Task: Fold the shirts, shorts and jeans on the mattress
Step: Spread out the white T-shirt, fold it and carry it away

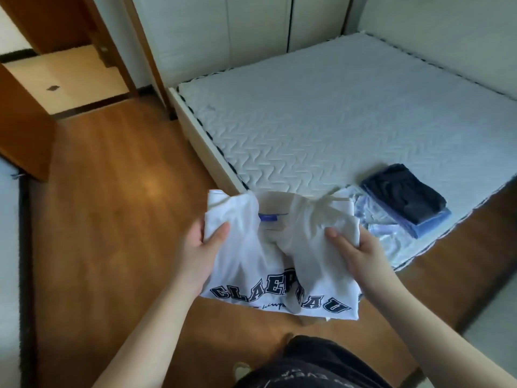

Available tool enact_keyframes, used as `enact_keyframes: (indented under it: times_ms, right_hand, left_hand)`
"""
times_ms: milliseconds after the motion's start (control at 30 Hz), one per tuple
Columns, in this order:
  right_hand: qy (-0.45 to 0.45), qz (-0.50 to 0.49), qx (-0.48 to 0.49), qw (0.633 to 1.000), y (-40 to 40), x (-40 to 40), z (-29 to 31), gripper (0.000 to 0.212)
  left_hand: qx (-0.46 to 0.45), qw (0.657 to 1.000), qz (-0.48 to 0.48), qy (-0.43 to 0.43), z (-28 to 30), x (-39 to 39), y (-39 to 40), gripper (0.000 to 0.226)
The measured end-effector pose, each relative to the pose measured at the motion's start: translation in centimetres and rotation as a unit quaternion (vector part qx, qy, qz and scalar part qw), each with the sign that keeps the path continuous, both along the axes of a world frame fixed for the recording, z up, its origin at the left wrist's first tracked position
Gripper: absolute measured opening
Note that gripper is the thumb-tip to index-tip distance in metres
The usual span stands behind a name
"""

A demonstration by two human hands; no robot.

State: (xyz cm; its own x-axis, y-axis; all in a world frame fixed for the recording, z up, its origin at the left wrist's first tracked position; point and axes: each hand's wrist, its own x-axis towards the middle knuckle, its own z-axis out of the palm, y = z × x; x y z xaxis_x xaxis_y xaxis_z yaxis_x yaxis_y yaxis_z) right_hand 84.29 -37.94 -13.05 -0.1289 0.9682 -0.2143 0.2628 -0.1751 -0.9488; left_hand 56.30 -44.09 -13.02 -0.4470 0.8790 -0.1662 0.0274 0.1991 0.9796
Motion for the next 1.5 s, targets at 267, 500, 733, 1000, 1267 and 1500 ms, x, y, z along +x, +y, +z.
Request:
enact_keyframes:
  times_ms: [267, 500, 733, 1000, 1267, 1500]
  right_hand:
    - [0.057, -0.118, -0.03, 0.991, 0.0, 3.2, -0.7, 0.018]
    - [0.076, -0.19, -0.057, 0.977, 3.3, 5.0, -2.7, 0.017]
    - [0.069, -0.228, -0.053, 0.97, 6.9, 6.0, -3.5, 0.009]
    - [0.036, -0.335, -0.045, 0.941, 8.2, 8.8, -4.8, 0.006]
    - [0.004, -0.444, -0.048, 0.895, 8.8, 8.1, -6.7, 0.014]
    - [0.021, -0.553, -0.059, 0.831, 9.1, 4.6, -7.7, 0.017]
  left_hand:
    - [0.006, 0.989, -0.141, 0.053, -1.3, 1.9, 7.4, 0.033]
    - [-0.006, 0.973, -0.223, 0.057, -2.4, 3.6, 14.0, 0.036]
    - [-0.02, 0.964, -0.262, 0.028, -3.1, 5.1, 20.6, 0.038]
    - [-0.059, 0.937, -0.343, -0.001, -4.7, 9.0, 27.4, 0.025]
    - [-0.078, 0.89, -0.449, 0.005, -7.9, 11.0, 34.9, 0.023]
    - [-0.101, 0.842, -0.53, 0.007, -10.1, 10.1, 40.3, 0.019]
